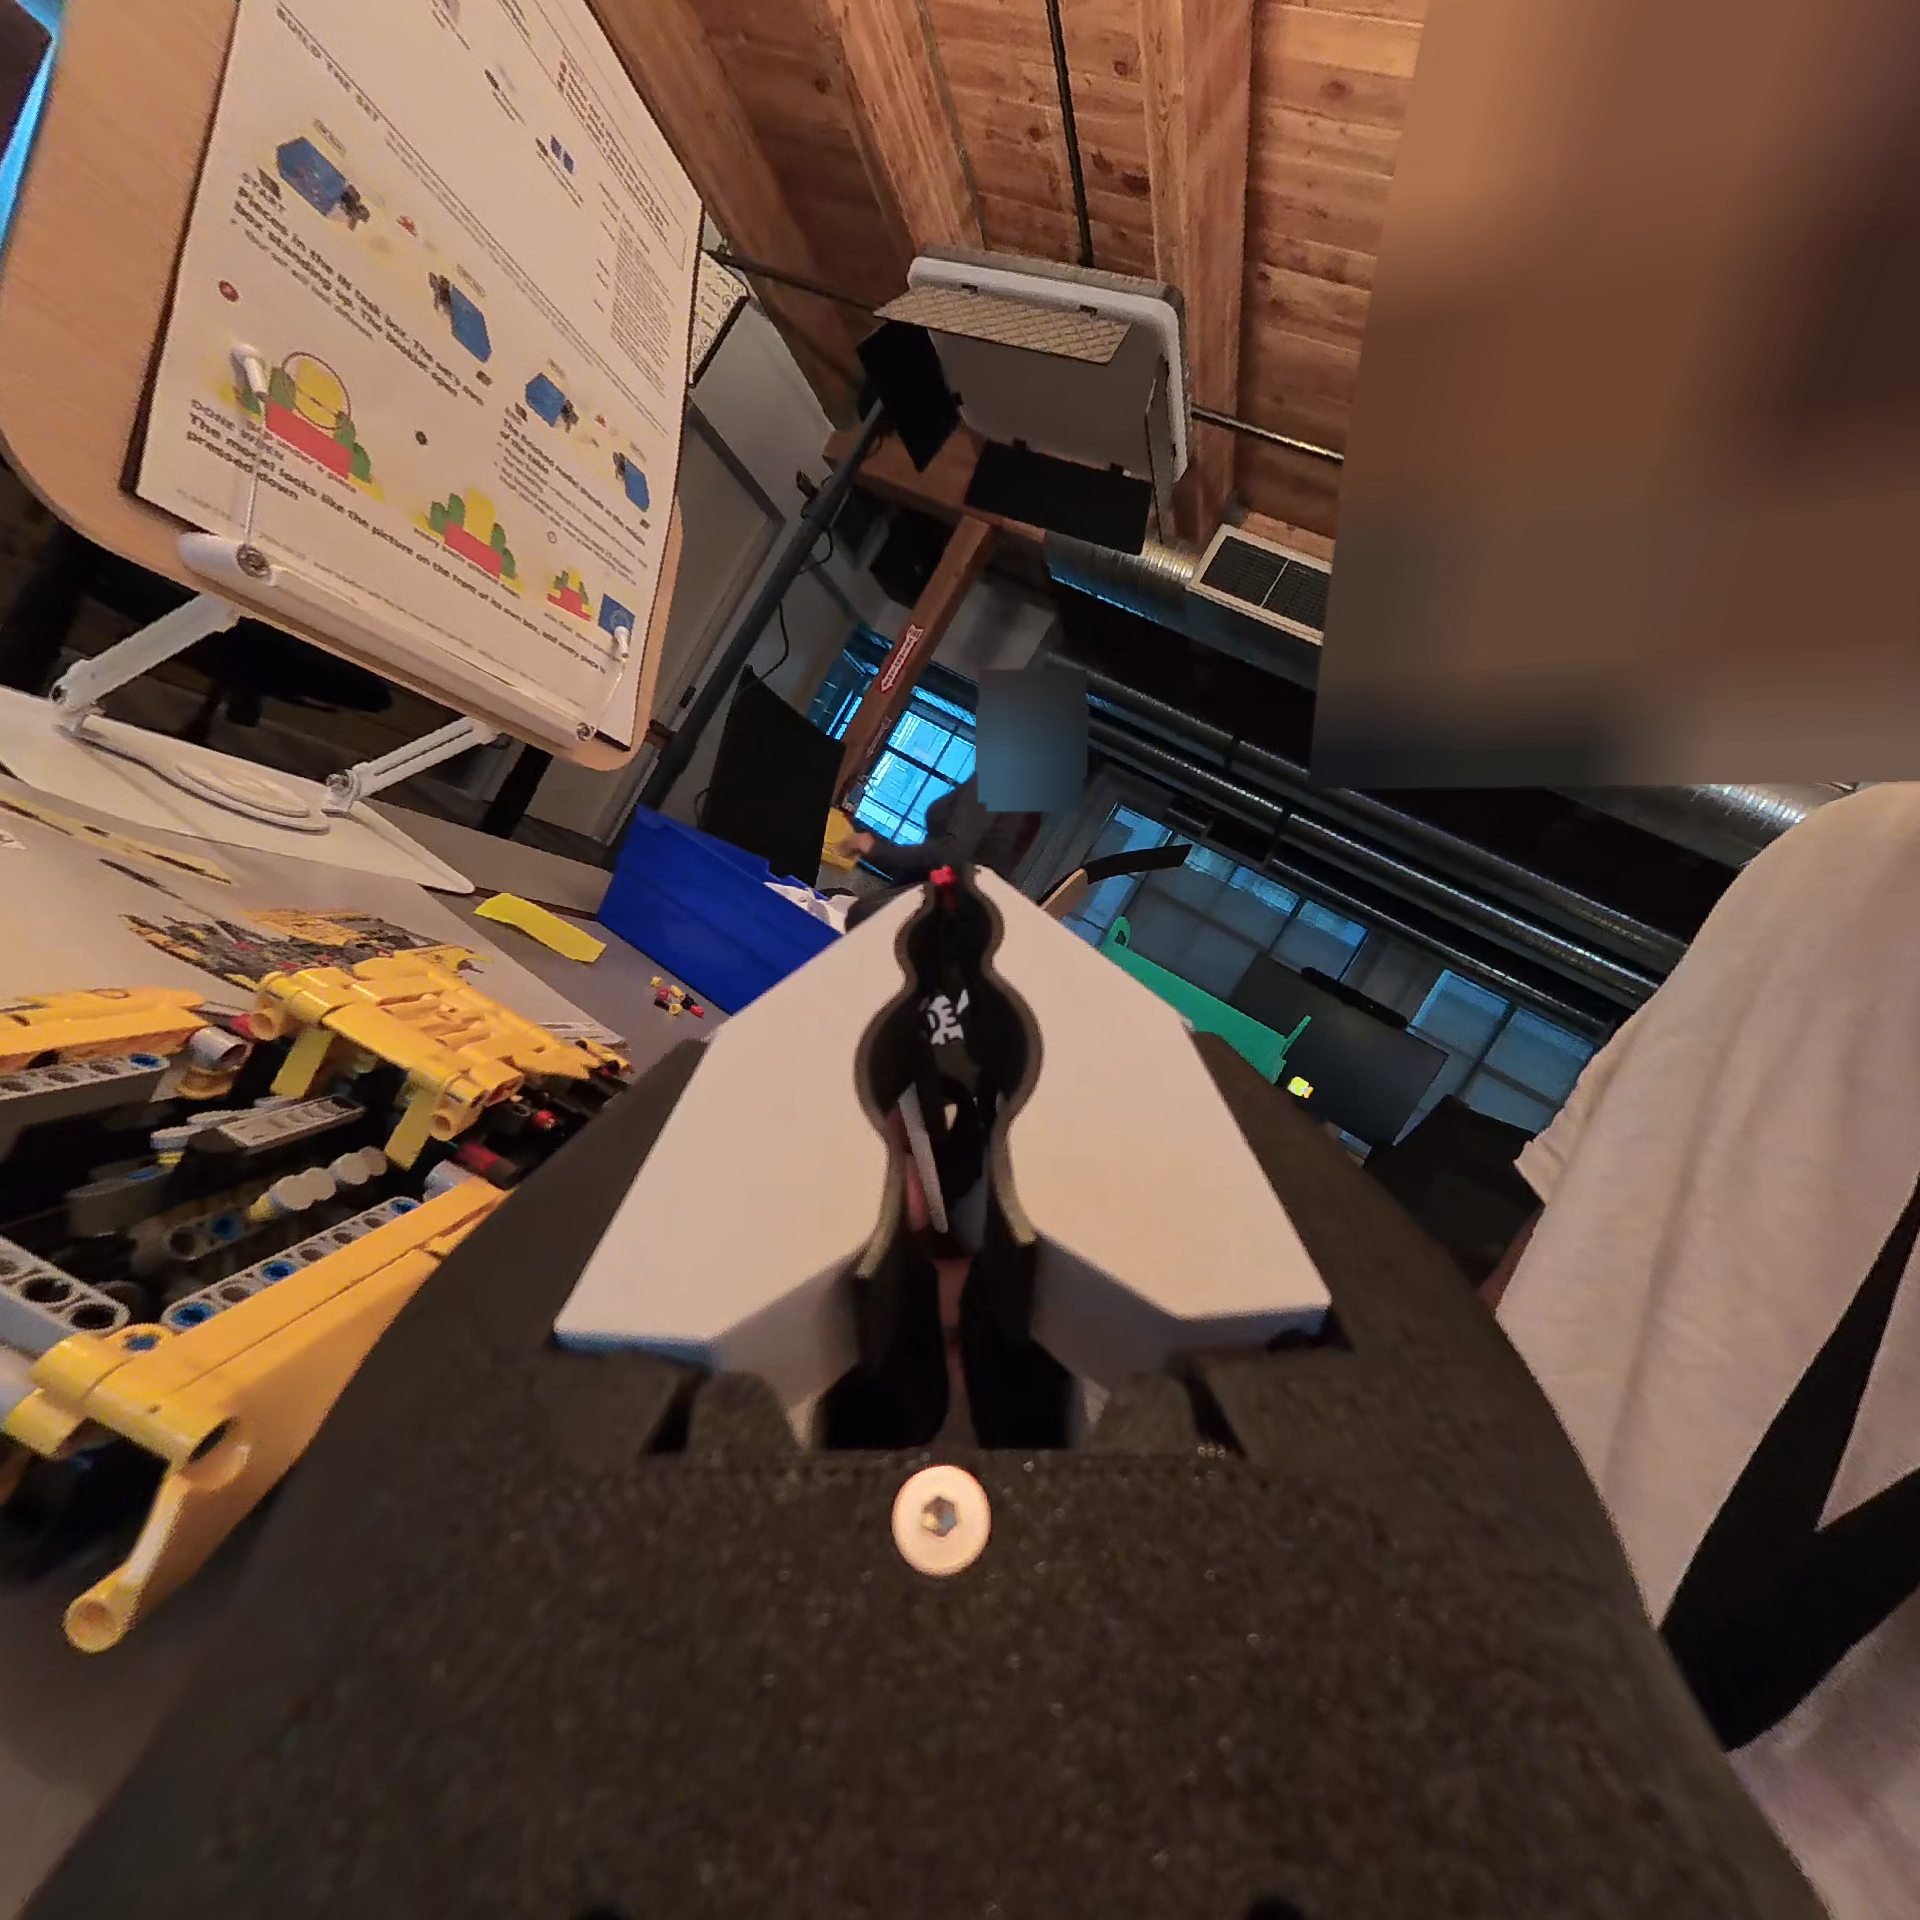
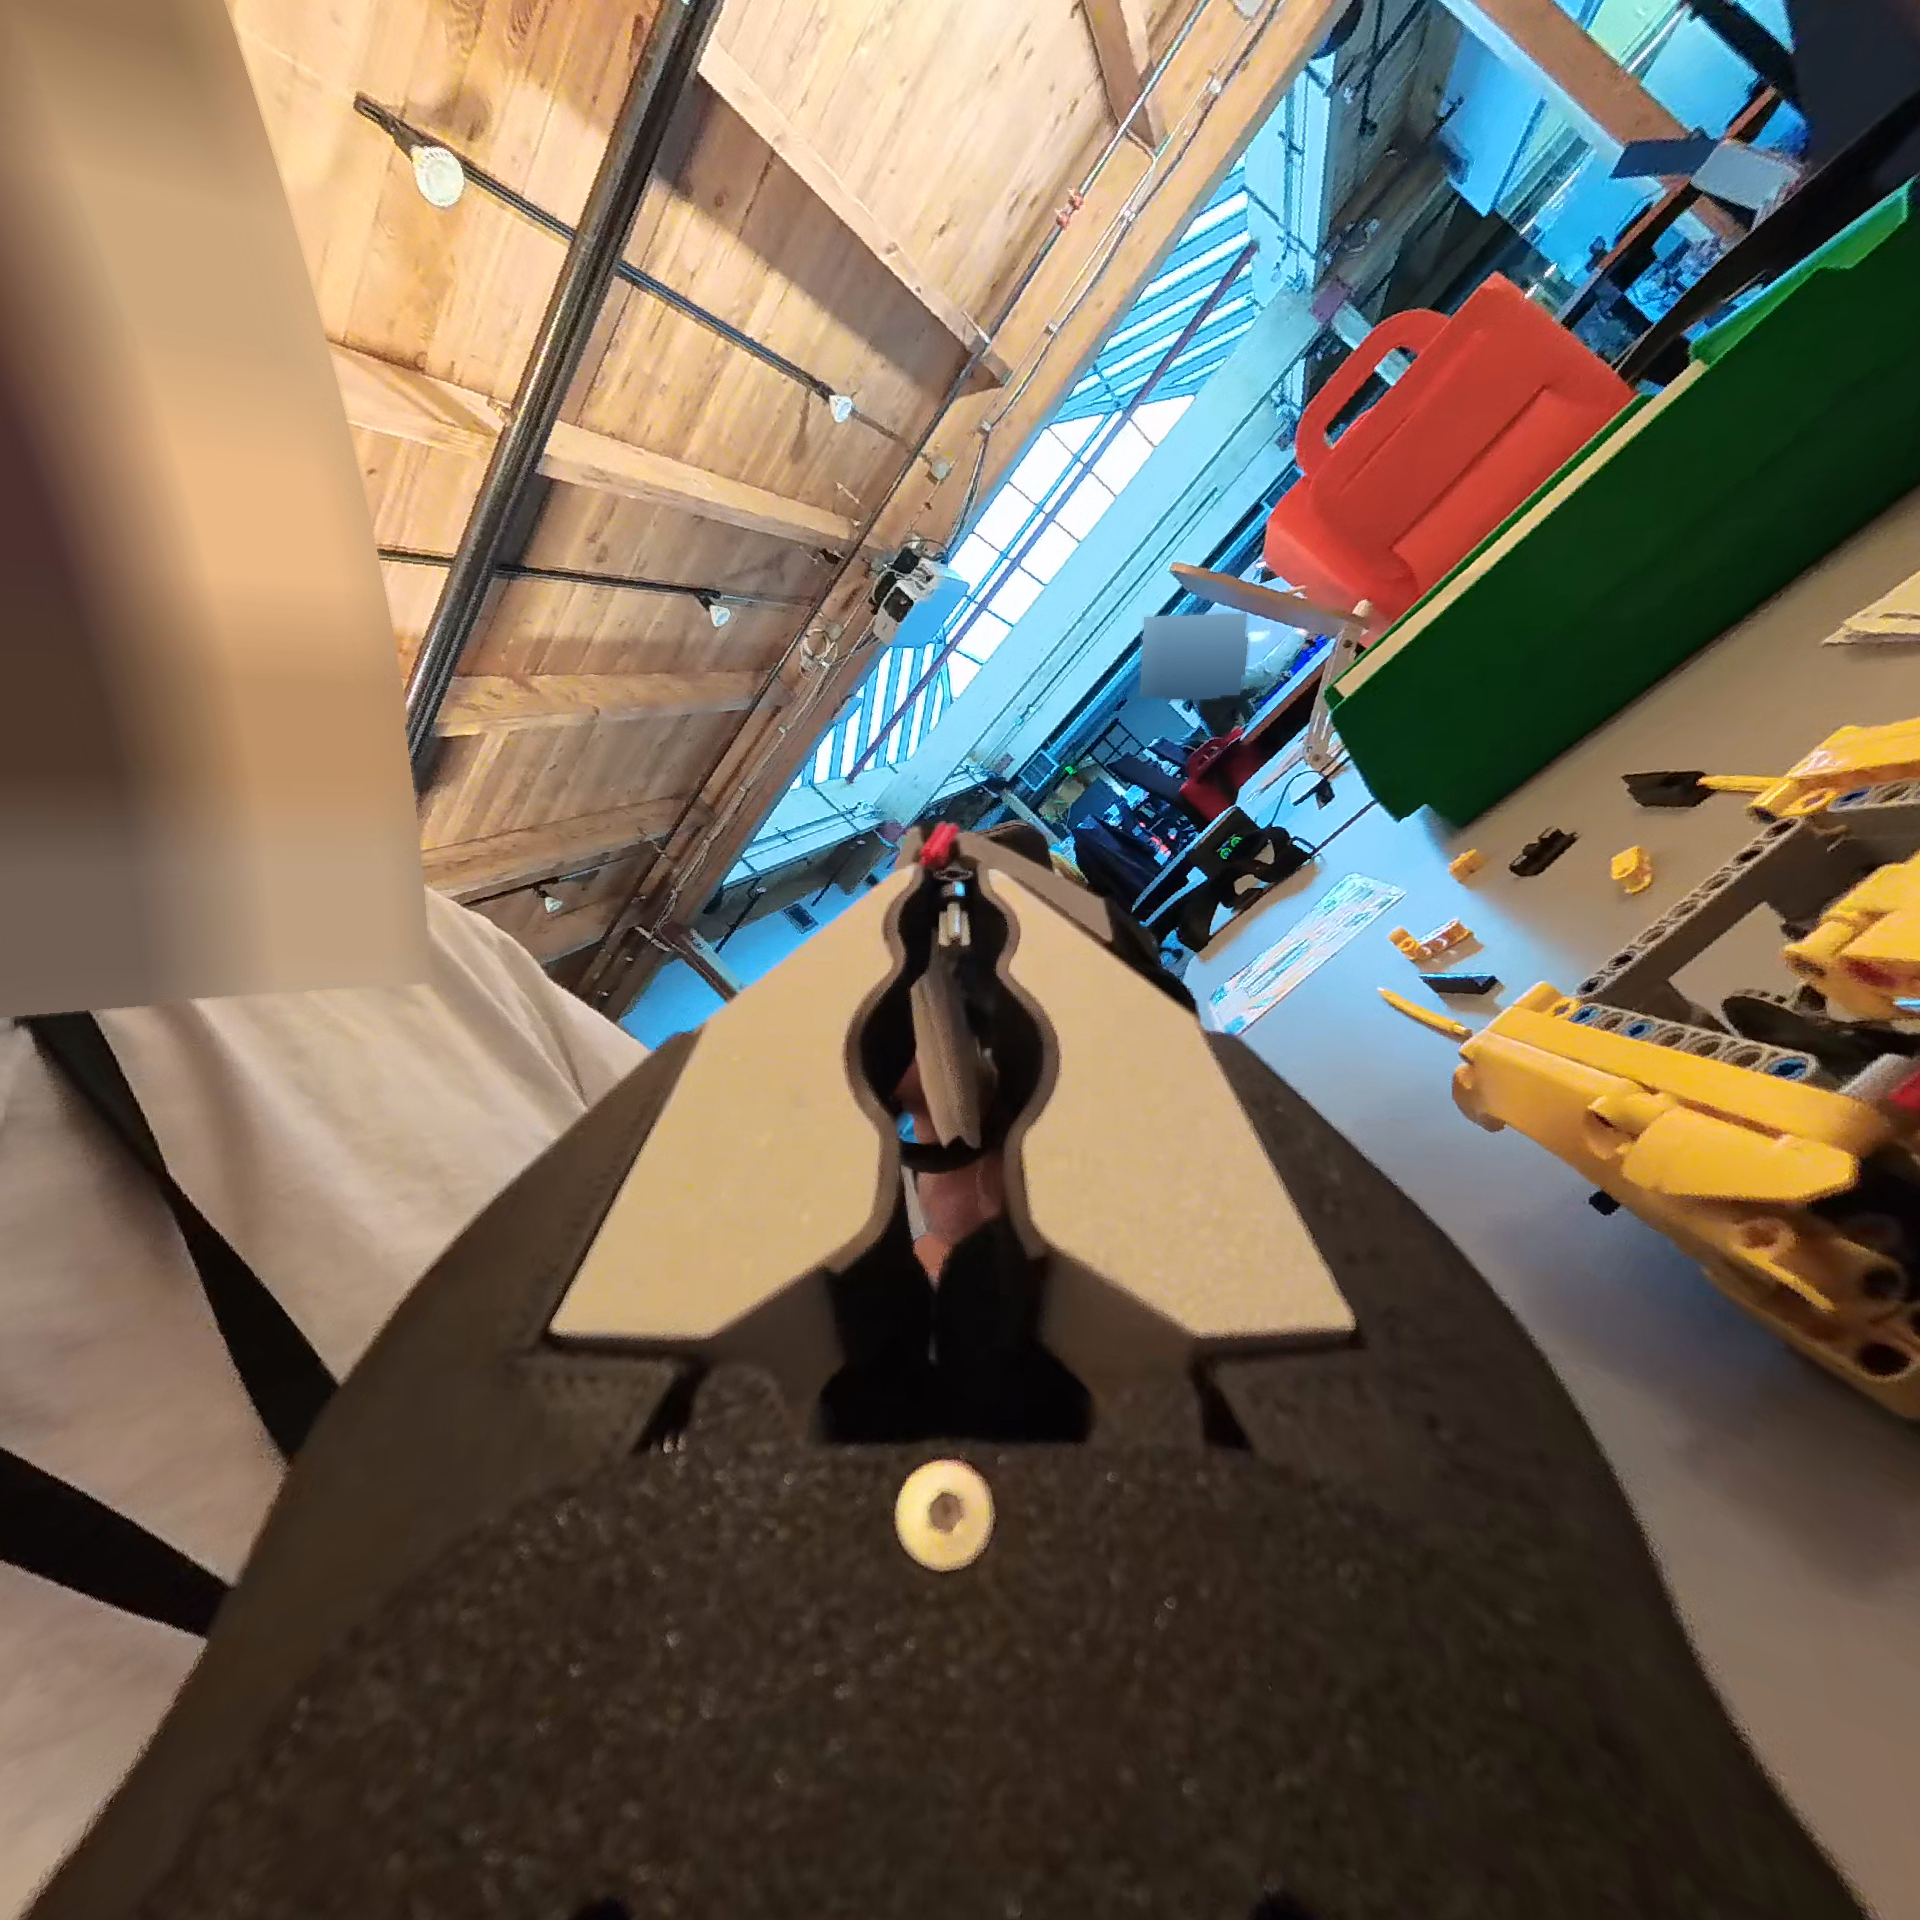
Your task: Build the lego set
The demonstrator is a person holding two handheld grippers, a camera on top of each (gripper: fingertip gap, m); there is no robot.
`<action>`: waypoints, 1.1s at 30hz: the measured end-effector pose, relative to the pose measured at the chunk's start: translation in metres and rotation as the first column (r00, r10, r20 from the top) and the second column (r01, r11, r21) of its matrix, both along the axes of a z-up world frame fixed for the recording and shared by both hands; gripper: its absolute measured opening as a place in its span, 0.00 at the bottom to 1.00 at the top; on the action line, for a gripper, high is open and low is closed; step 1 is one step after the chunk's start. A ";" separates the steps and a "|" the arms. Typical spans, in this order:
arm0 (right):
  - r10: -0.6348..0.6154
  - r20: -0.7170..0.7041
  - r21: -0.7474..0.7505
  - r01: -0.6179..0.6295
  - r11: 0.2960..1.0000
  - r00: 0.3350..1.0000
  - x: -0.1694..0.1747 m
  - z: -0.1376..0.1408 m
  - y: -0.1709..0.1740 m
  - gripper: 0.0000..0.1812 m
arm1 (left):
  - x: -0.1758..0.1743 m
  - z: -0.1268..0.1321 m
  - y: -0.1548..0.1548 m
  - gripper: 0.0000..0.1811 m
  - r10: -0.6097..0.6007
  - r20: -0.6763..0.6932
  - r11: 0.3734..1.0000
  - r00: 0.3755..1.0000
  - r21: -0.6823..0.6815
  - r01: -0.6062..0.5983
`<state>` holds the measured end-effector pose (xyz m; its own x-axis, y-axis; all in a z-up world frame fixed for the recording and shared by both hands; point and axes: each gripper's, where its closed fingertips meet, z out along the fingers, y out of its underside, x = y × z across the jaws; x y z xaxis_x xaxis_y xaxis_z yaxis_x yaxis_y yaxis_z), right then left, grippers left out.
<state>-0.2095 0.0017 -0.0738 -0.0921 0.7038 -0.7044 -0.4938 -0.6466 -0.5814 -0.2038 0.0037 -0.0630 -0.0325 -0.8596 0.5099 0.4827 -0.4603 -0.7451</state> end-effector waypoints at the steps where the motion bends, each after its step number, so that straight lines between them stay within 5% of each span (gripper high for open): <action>1: 0.002 -0.002 0.004 -0.002 1.000 1.000 0.000 0.000 -0.001 0.03 | -0.001 0.001 0.000 0.01 0.003 0.005 1.000 1.000 -0.001 -0.003; 20: 0.020 -0.068 -0.016 -0.022 1.000 0.997 0.005 0.007 0.000 0.03 | -0.001 0.002 0.000 0.01 0.041 -0.001 0.999 0.999 0.028 -0.041; 28: -0.006 -0.071 -0.017 0.005 1.000 0.997 0.009 0.007 0.002 0.03 | 0.003 0.002 0.002 0.01 0.155 -0.013 0.987 0.988 0.047 -0.154; 33: 0.075 -0.186 -0.080 -0.091 0.993 0.980 0.013 0.011 -0.001 0.03 | 0.008 0.007 -0.002 0.01 0.337 -0.098 0.914 0.937 0.273 -0.300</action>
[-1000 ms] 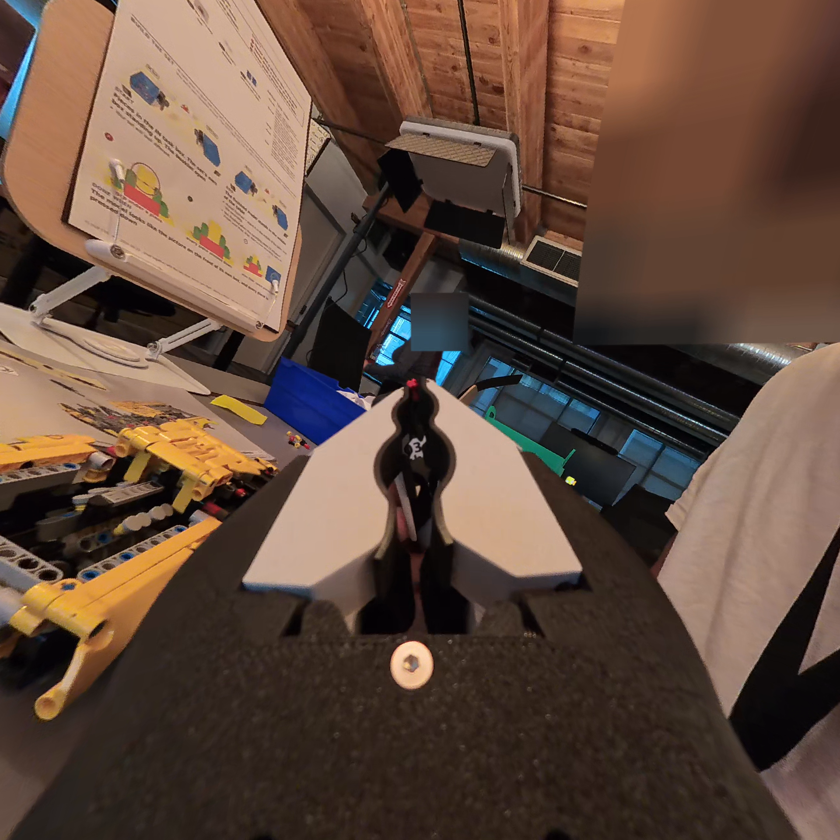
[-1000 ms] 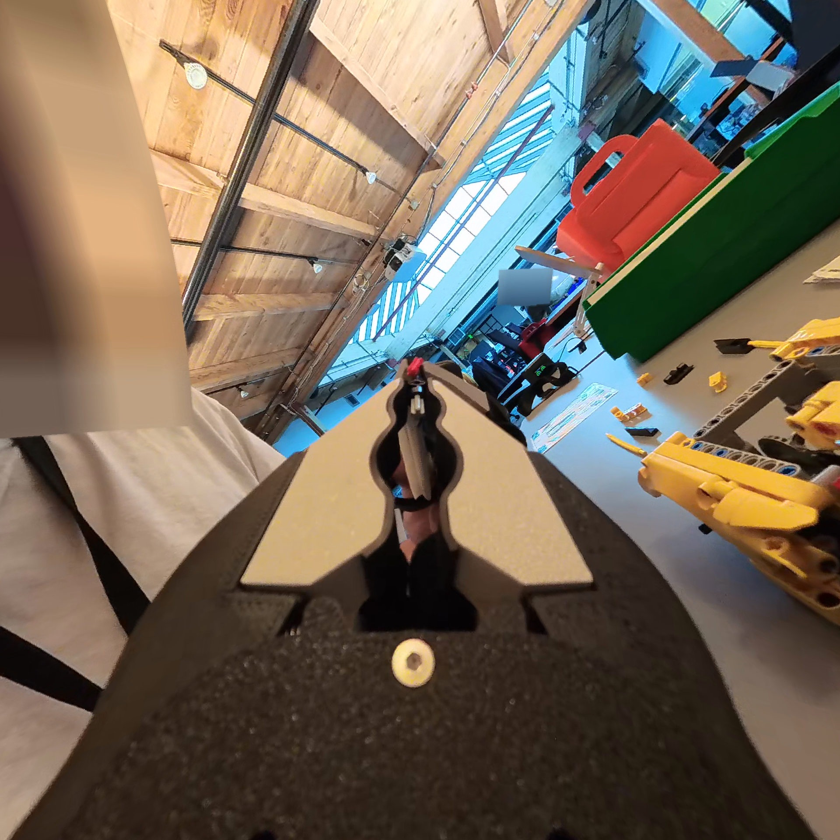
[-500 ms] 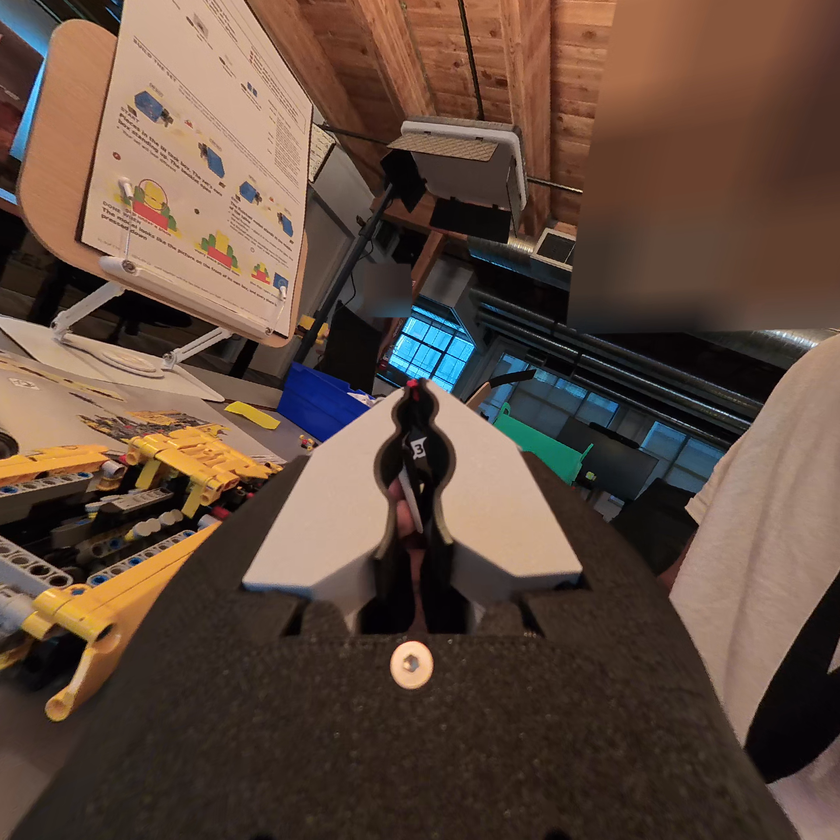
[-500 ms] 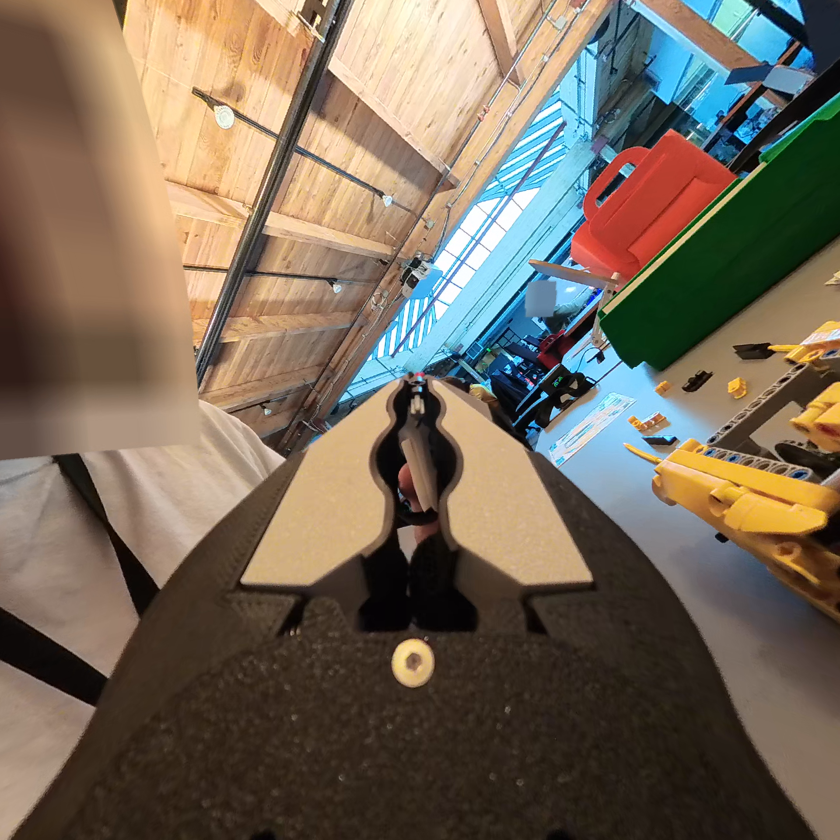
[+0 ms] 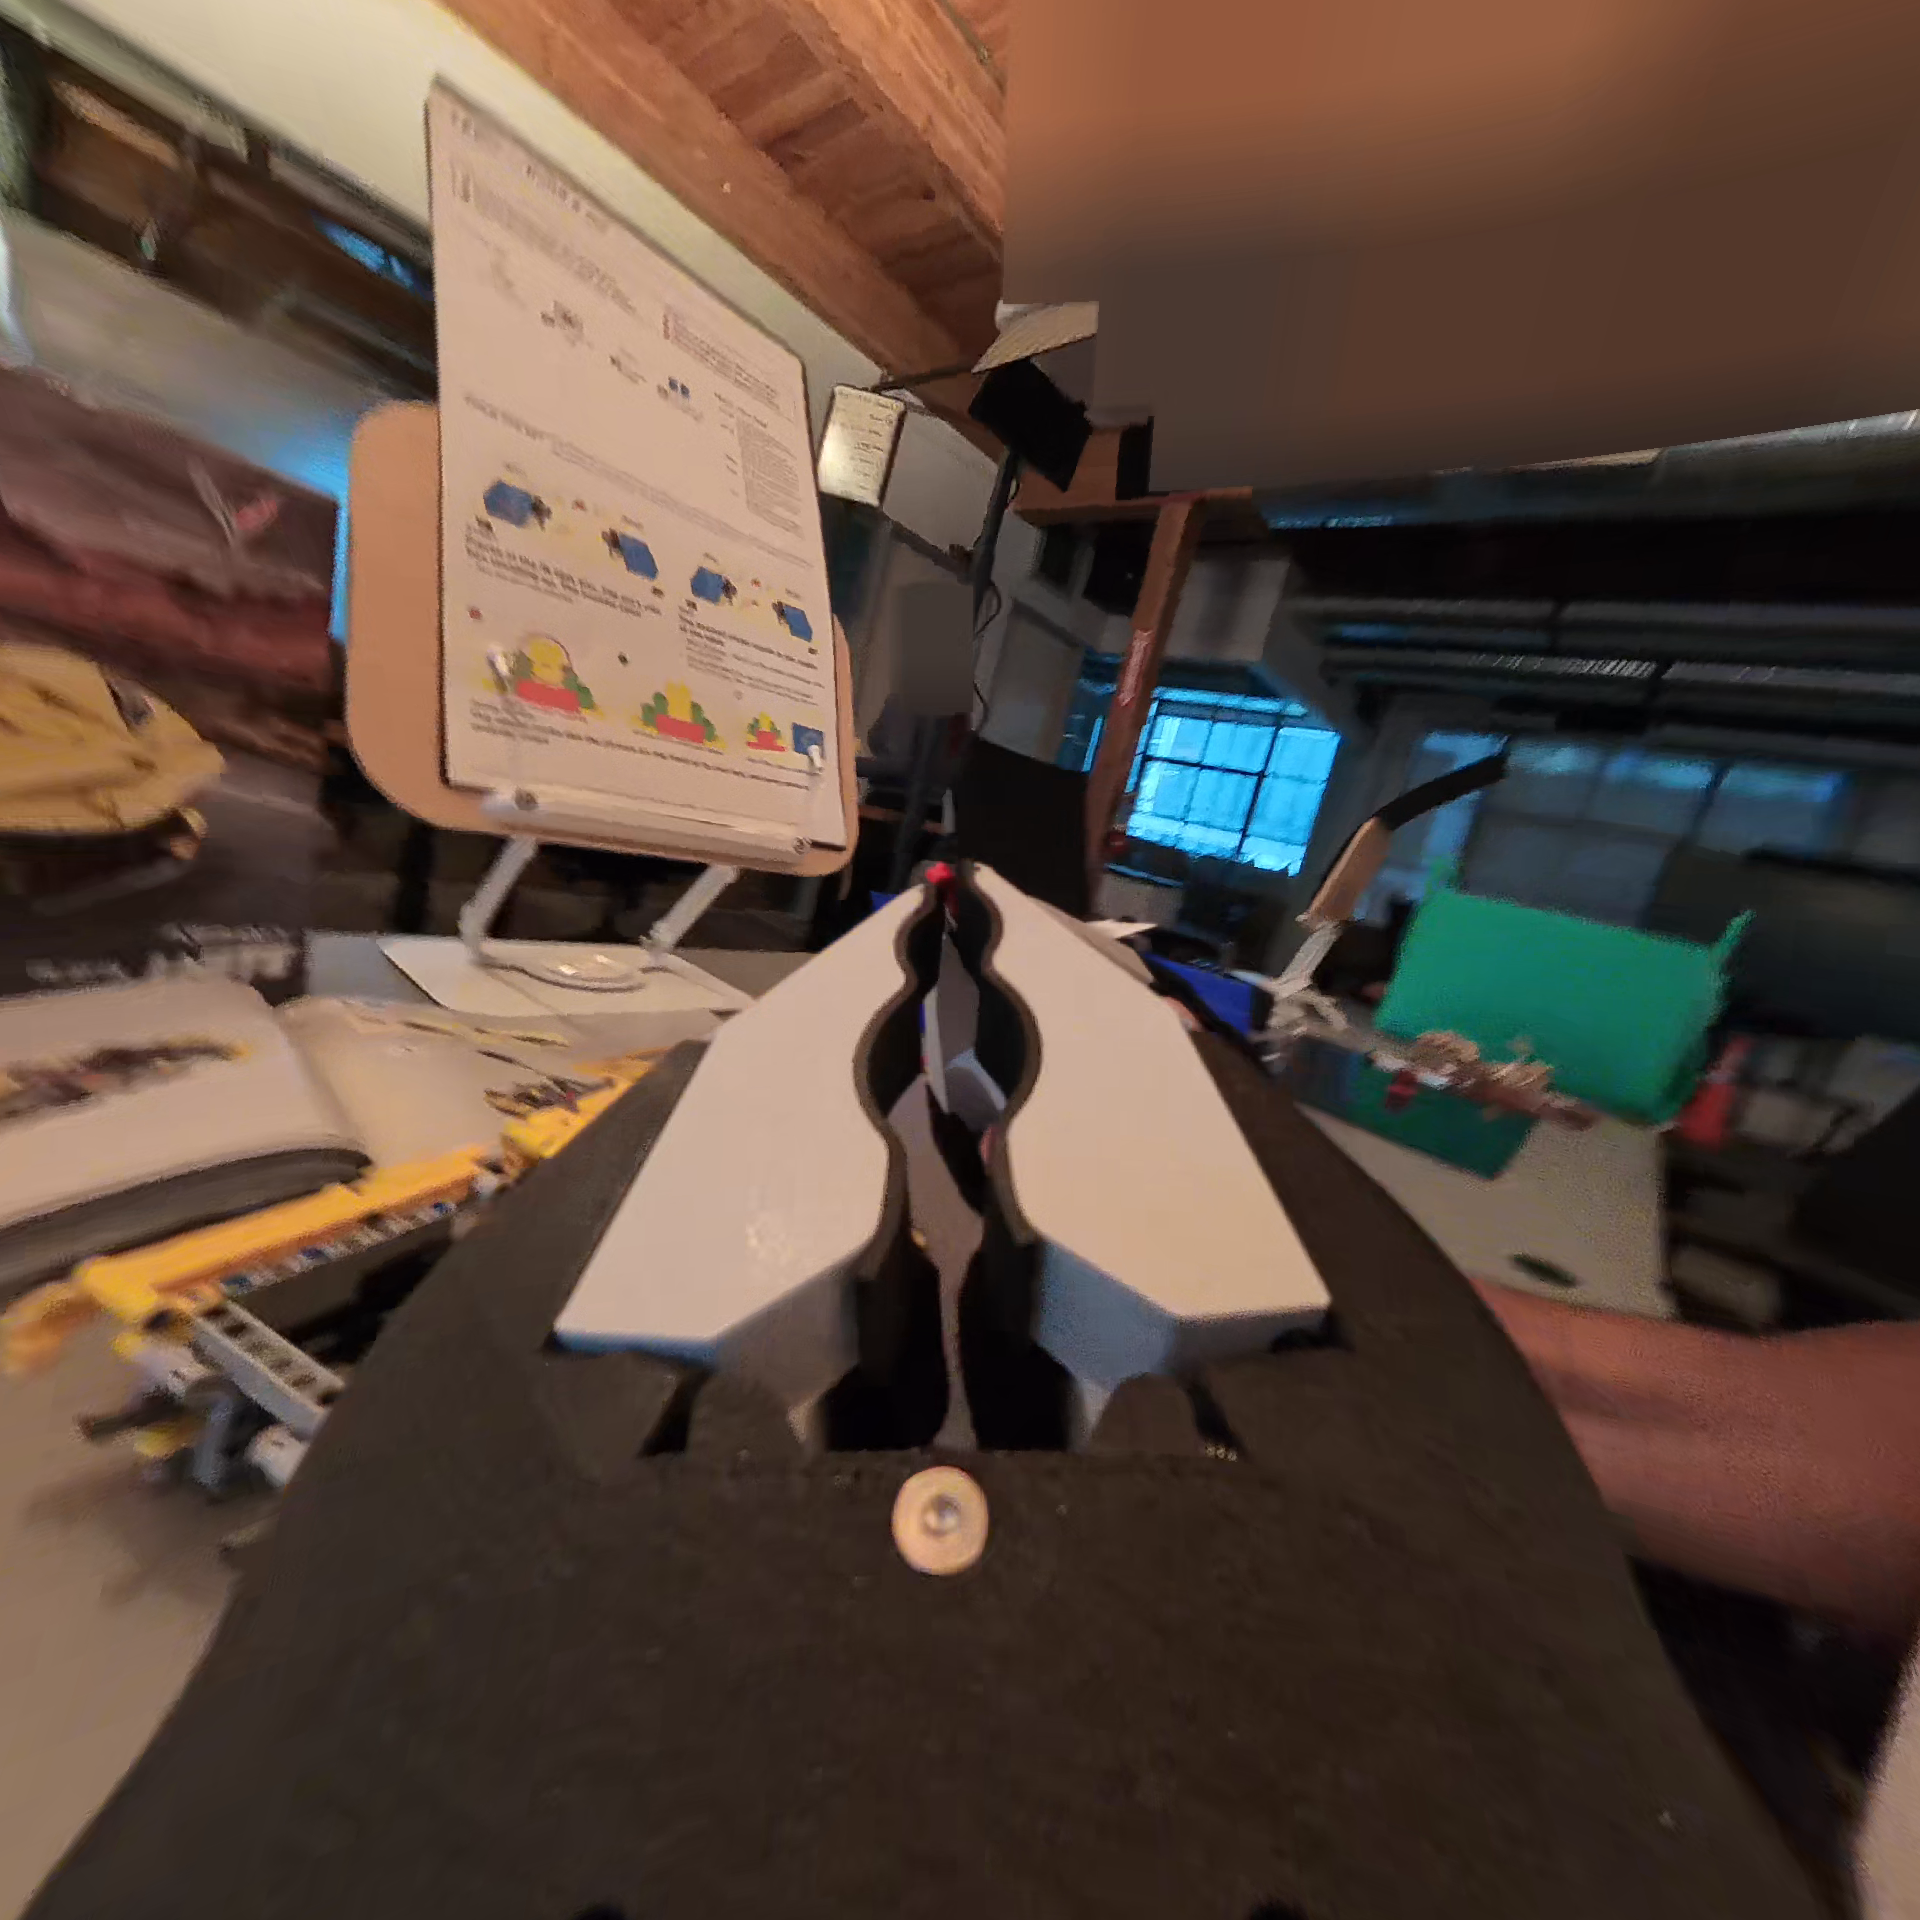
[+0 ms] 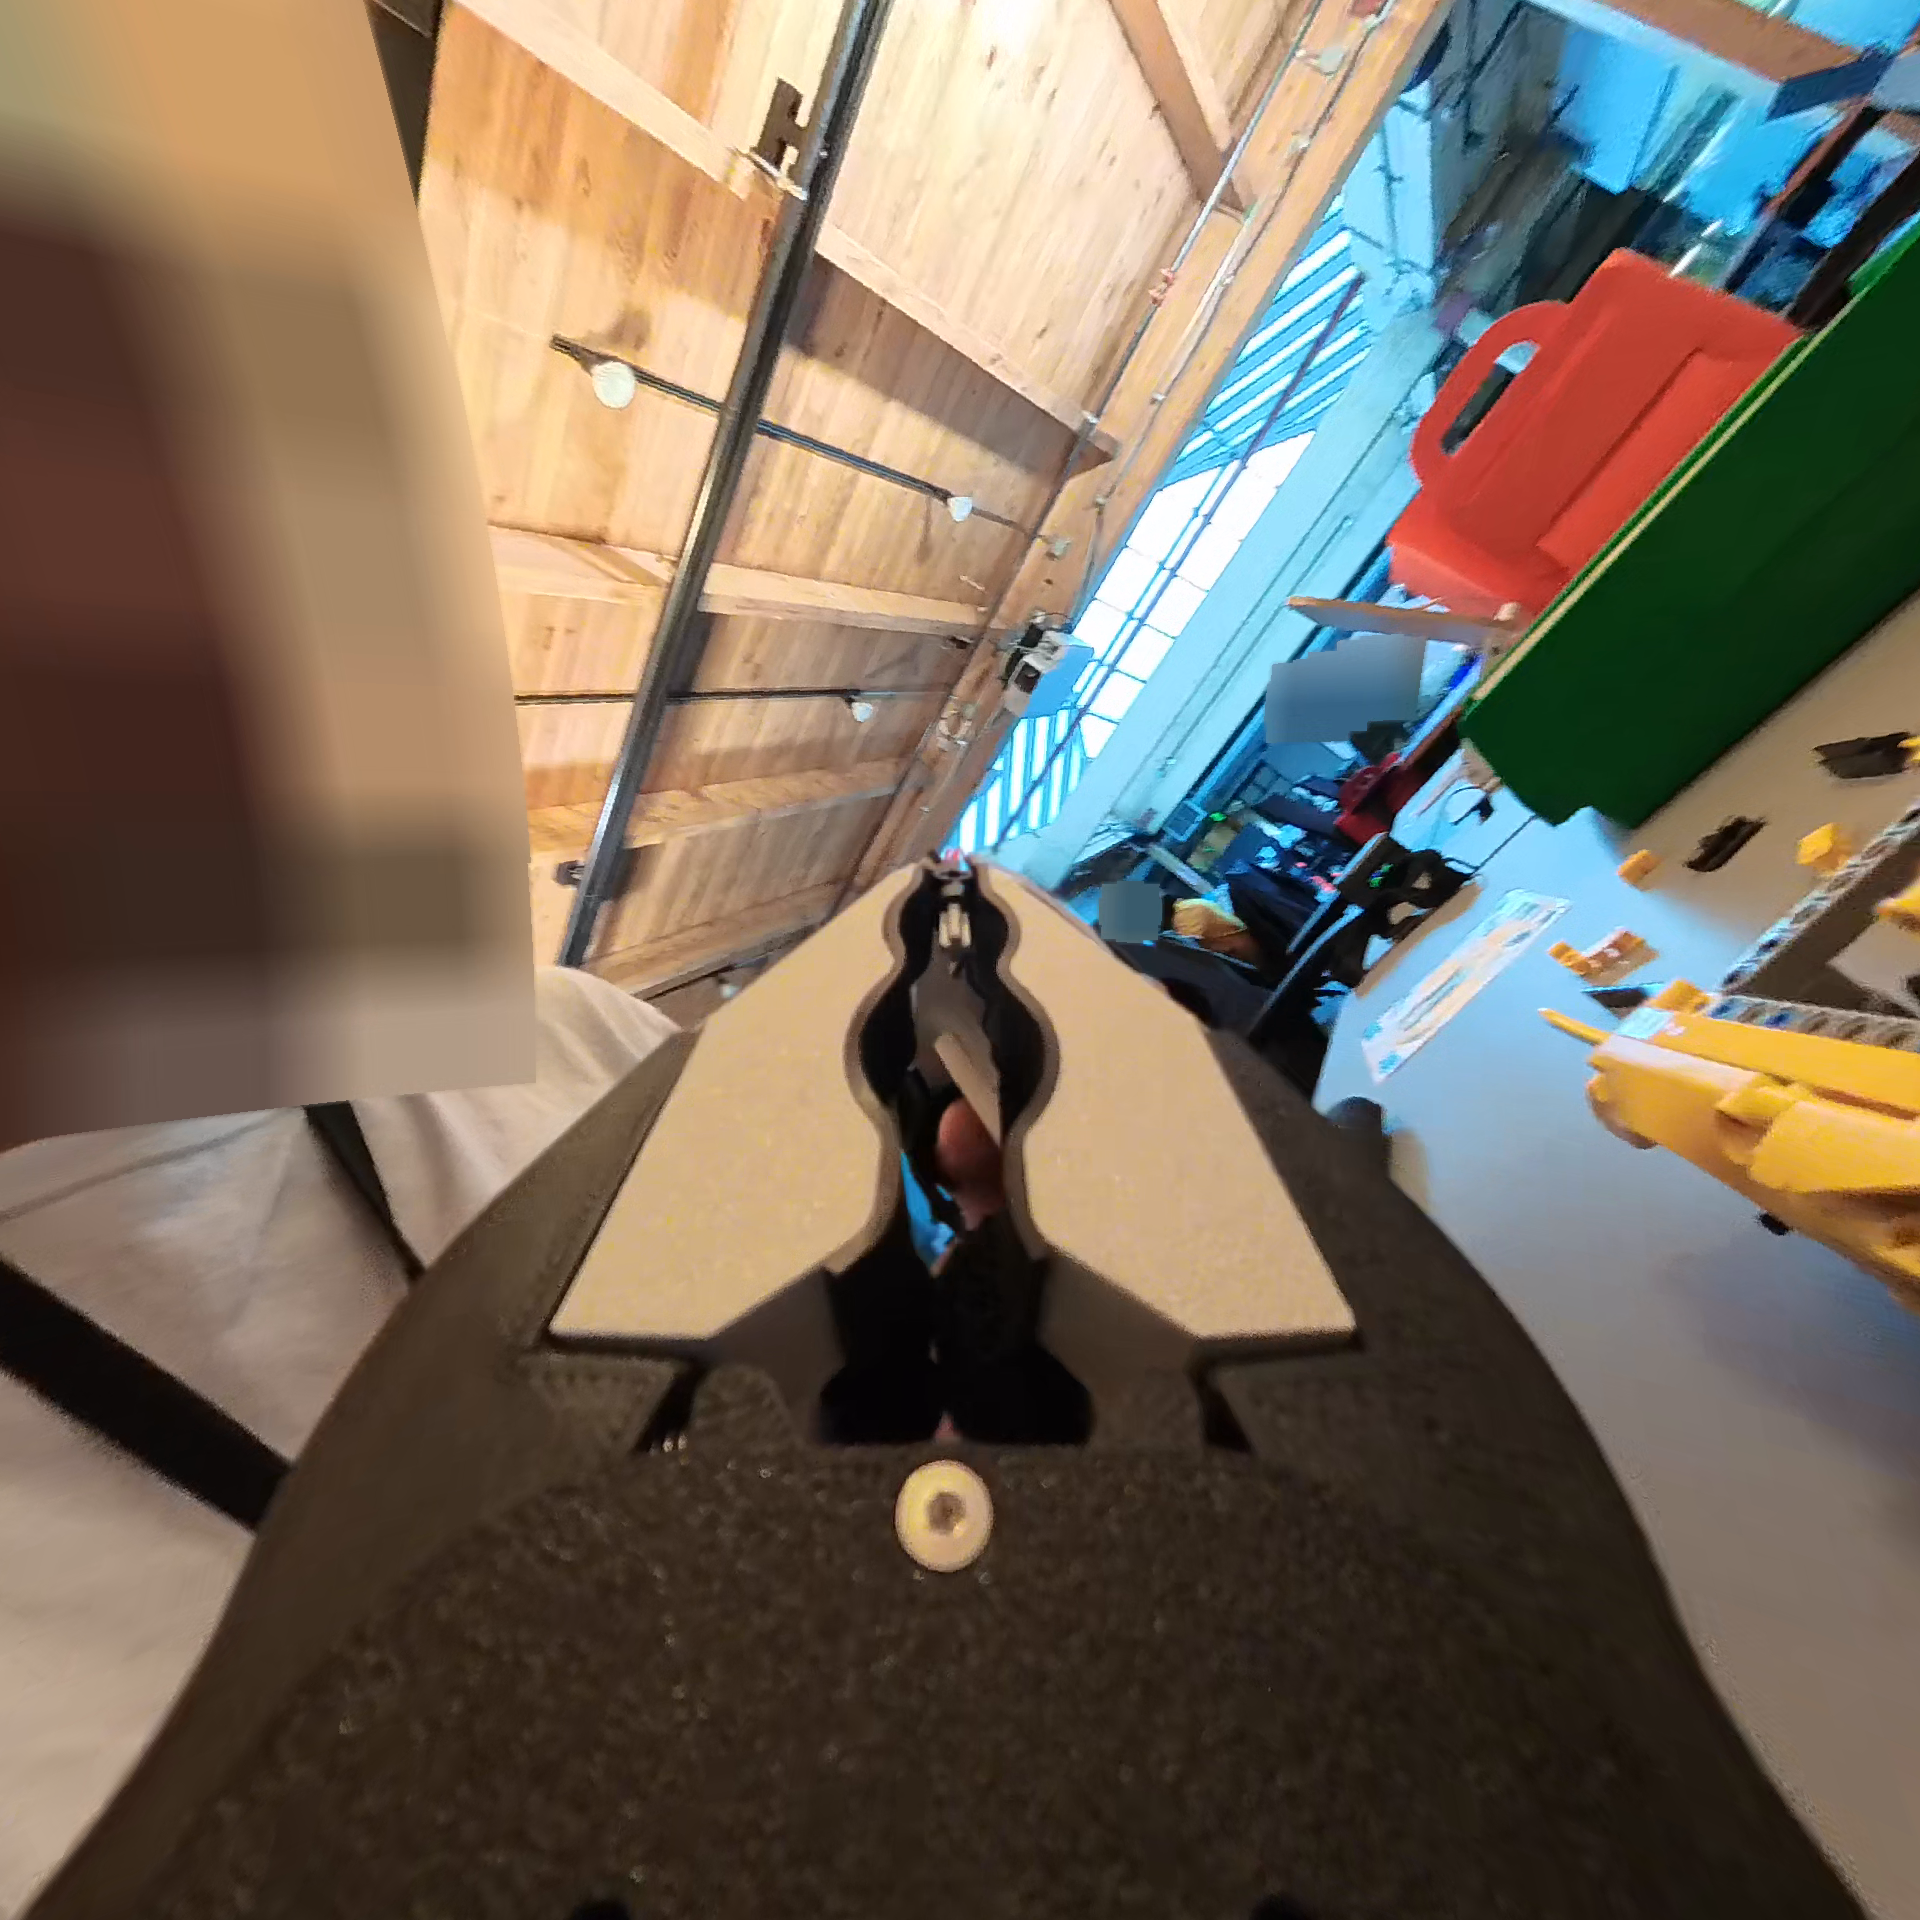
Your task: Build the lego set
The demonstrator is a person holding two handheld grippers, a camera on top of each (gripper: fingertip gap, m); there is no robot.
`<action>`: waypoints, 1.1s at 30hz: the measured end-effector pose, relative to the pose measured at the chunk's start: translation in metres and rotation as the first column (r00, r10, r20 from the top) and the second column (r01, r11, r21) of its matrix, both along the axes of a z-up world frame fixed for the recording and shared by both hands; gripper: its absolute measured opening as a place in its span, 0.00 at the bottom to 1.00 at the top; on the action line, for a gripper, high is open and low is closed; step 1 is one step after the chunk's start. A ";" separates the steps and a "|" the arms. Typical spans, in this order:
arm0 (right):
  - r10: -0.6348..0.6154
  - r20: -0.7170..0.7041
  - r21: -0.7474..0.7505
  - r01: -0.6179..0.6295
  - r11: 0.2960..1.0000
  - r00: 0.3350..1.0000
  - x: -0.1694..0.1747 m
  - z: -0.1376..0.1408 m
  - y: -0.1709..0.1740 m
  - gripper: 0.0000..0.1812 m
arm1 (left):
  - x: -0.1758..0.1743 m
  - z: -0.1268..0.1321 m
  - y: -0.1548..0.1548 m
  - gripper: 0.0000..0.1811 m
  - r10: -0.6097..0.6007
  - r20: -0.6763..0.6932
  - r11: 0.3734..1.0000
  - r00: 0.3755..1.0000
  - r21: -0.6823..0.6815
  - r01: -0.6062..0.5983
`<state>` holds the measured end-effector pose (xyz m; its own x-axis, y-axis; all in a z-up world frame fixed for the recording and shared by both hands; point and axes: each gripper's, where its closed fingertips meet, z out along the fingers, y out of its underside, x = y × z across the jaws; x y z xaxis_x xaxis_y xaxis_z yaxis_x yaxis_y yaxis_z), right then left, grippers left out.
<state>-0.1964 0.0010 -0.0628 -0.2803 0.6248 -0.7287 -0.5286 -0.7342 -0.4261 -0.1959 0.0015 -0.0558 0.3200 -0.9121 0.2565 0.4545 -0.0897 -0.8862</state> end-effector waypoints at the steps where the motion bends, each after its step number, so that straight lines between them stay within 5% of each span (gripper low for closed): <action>1: 0.027 -0.022 0.000 -0.027 1.000 0.999 0.000 0.003 -0.002 0.03 | 0.001 0.003 -0.003 0.01 0.030 -0.025 0.998 0.999 0.057 -0.028; 10: 0.248 -0.158 -0.026 -0.255 0.966 0.956 0.009 0.011 -0.019 0.03 | 0.011 0.009 -0.023 0.01 0.069 -0.200 0.926 0.977 0.378 0.012; 20: 0.279 -0.131 -0.057 -0.288 0.956 0.951 0.015 0.004 -0.019 0.03 | 0.018 0.000 -0.022 0.01 0.000 -0.282 0.915 0.959 0.387 0.114; 27: 0.141 0.090 0.008 -0.143 0.990 0.986 0.015 -0.007 -0.013 0.03 | 0.018 -0.010 -0.017 0.02 -0.051 -0.285 0.943 0.957 0.301 0.140; 33: 0.206 0.139 -0.009 -0.207 0.978 0.969 0.013 -0.015 -0.018 0.03 | 0.017 -0.017 -0.021 0.02 -0.173 -0.303 0.939 0.937 0.238 0.250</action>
